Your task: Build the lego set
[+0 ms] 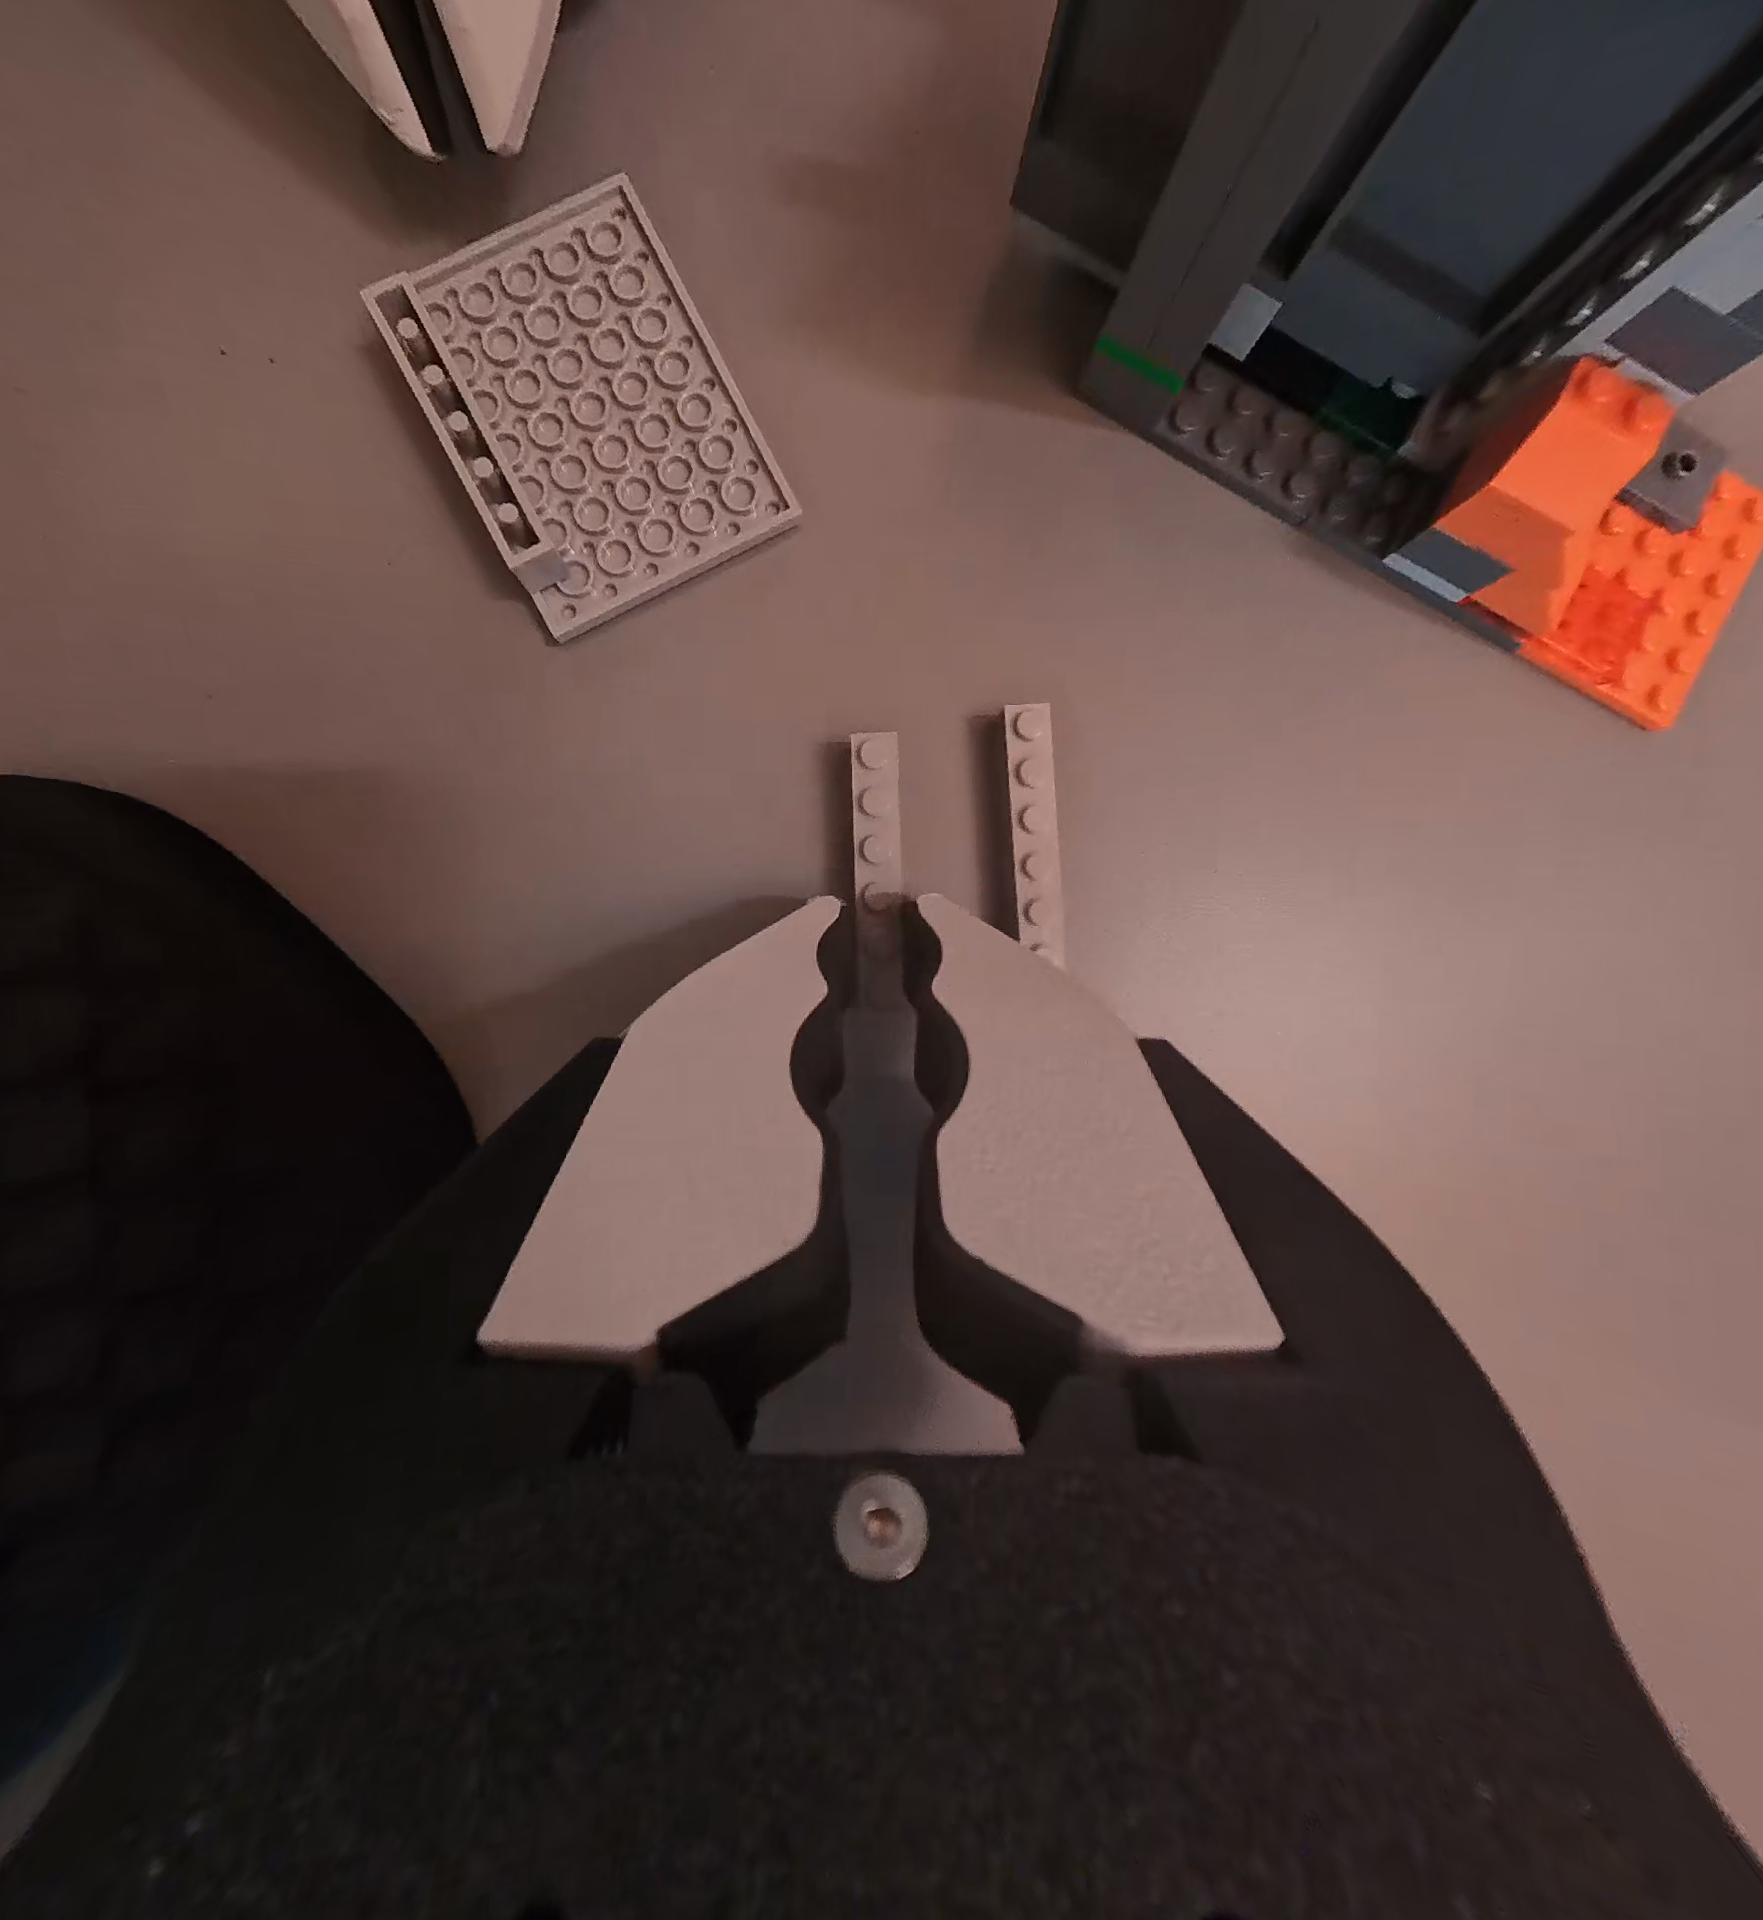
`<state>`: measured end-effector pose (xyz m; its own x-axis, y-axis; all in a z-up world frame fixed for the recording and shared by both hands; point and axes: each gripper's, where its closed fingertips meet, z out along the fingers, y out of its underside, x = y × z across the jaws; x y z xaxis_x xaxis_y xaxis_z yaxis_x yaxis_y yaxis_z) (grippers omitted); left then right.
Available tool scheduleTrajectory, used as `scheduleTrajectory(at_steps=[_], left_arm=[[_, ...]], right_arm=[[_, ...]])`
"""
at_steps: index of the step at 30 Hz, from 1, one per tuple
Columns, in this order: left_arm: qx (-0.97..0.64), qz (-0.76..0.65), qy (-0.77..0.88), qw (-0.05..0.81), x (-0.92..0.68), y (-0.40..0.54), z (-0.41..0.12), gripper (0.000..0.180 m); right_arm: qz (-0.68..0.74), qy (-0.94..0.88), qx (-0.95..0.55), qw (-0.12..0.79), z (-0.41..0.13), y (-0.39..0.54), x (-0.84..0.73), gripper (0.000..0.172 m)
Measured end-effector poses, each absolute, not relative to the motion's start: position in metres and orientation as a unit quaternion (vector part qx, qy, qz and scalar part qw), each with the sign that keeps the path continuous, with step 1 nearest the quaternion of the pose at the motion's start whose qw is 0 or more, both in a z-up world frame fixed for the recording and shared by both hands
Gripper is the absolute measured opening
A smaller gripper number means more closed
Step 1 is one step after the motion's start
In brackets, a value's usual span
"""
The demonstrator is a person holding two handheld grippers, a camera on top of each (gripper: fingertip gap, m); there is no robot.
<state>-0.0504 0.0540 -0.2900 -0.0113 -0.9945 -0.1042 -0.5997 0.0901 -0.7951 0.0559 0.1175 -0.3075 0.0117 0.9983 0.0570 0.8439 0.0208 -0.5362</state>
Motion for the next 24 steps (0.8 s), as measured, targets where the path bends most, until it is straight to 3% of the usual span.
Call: scheduleTrajectory(at_steps=[14,24], left_arm=[[-0.611,-0.281,0.655,0.344,-0.050,0.053,-0.293,0.005],[-0.612,-0.281,0.654,0.343,-0.049,0.054,-0.294,0.004]], right_arm=[[0.106,-0.553,-0.789,0.246,-0.306,0.164,0.159,0.008],[0.093,-0.549,-0.790,0.258,-0.307,0.168,0.157,0.008]])
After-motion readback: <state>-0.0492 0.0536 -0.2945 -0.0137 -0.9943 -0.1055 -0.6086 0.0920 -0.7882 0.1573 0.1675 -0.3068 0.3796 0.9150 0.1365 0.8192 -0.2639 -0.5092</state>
